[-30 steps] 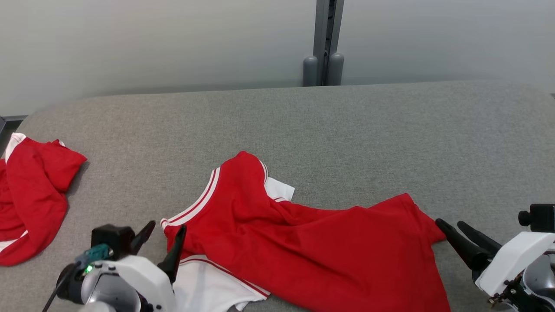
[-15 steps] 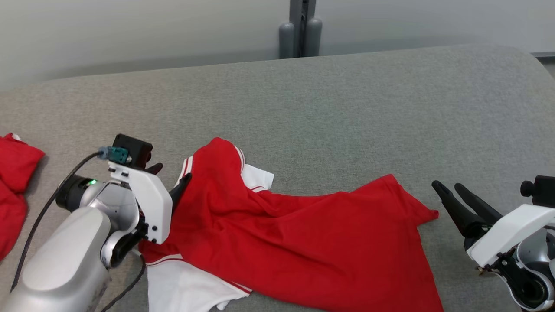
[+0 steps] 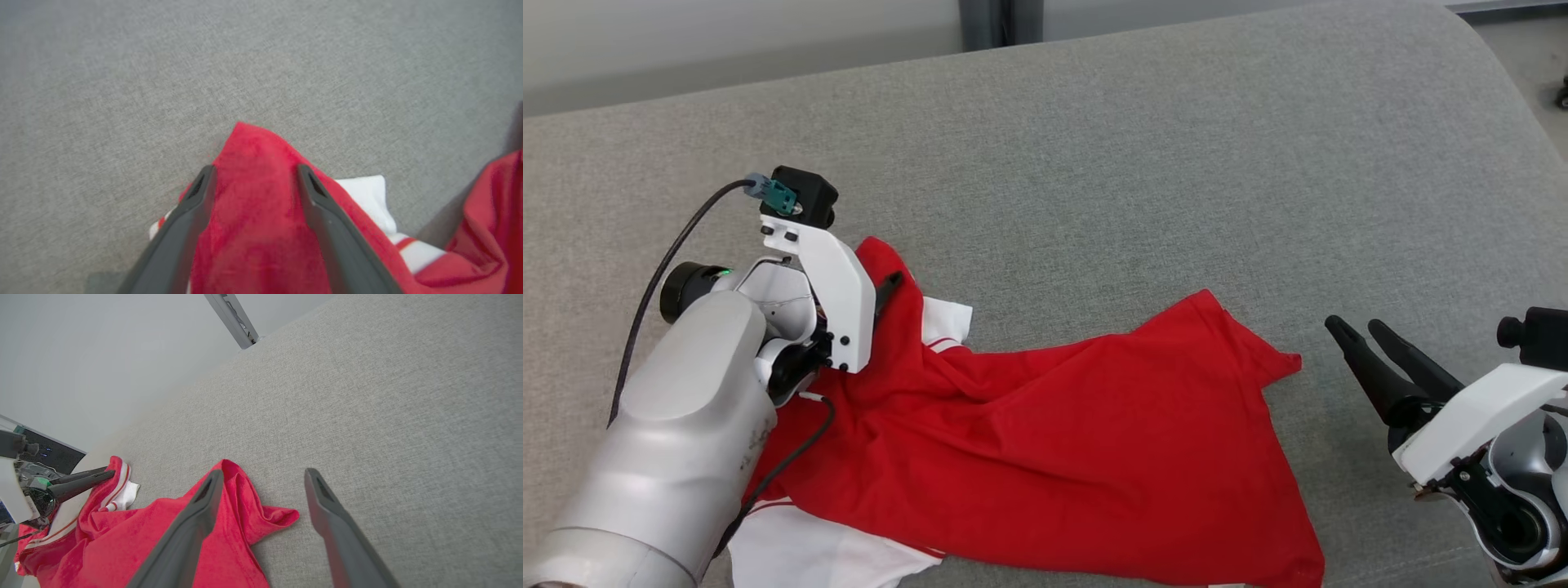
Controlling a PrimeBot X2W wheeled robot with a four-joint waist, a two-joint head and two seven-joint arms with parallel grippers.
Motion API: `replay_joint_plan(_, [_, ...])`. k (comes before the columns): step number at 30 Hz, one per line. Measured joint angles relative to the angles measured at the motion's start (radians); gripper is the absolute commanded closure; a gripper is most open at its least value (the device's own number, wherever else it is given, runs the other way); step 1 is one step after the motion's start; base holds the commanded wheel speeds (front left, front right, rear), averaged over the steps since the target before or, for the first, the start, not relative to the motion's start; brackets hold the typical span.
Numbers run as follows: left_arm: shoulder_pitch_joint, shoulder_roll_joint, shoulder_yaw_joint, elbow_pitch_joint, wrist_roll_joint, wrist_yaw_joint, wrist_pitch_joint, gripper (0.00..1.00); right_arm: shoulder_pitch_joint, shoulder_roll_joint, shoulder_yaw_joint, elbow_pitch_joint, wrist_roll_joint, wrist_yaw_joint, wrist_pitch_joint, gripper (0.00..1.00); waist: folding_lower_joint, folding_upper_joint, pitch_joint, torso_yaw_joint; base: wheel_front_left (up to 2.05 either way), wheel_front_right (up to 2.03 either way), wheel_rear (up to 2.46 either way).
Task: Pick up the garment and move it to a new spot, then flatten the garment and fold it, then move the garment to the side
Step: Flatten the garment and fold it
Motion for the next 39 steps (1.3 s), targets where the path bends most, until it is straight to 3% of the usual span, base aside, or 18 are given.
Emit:
replay_joint_plan(6, [-0.043,-0.023,-0.041,0.135,-0.002,-0.004,0.027,0.02,-0.004,0.016,-0.004,-0.001,-0.007,0.0,0.0,0.0,0.0,0.0,0.021,-0.023,0.0,0.0,0.0])
replay_joint_plan(7, [-0.051,-0.027,-0.045,0.15,-0.002,-0.005,0.026,0.24,-0.003,0.018,-0.004,-0.001,-0.008,0.0,0.0,0.0,0.0,0.0,0.023,-0.024,0.0,0.0,0.0])
replay_joint_plan(8, [-0.057,-0.03,-0.05,0.16,0.0,-0.007,0.016,0.87,-0.002,0.019,-0.004,-0.001,-0.01,0.0,0.0,0.0,0.0,0.0,0.024,-0.024,0.0,0.0,0.0])
replay_joint_plan(9, [-0.06,-0.033,-0.052,0.17,0.005,-0.007,-0.005,1.0,-0.001,0.021,-0.006,-0.001,-0.013,0.0,0.0,0.0,0.0,0.0,0.025,-0.023,0.0,0.0,0.0])
replay_joint_plan(16, [-0.099,-0.047,-0.038,0.215,-0.001,-0.006,-0.131,1.0,0.003,0.029,-0.015,0.006,-0.023,0.0,-0.003,0.0,0.0,0.0,0.019,-0.004,0.0,0.0,0.0])
replay_joint_plan(26, [-0.191,-0.021,0.081,0.31,-0.057,0.115,-0.366,1.0,-0.007,0.031,-0.013,-0.001,-0.034,0.0,0.004,0.0,0.0,0.0,0.041,0.004,0.0,0.0,0.0])
replay_joint_plan(37, [-0.256,0.032,0.121,0.395,-0.066,0.123,-0.554,1.0,-0.04,0.027,-0.01,-0.007,-0.043,0.0,0.01,0.0,0.0,0.0,0.082,-0.046,0.0,0.0,0.0])
replay_joint_plan(38, [-0.258,0.032,0.119,0.401,-0.067,0.119,-0.545,0.78,-0.04,0.026,-0.011,-0.007,-0.044,0.0,0.01,0.0,0.0,0.0,0.082,-0.048,0.0,0.0,0.0])
replay_joint_plan(39, [-0.257,0.03,0.116,0.408,-0.067,0.114,-0.534,0.0,-0.04,0.026,-0.012,-0.007,-0.045,0.0,0.01,0.0,0.0,0.0,0.08,-0.049,0.0,0.0,0.0])
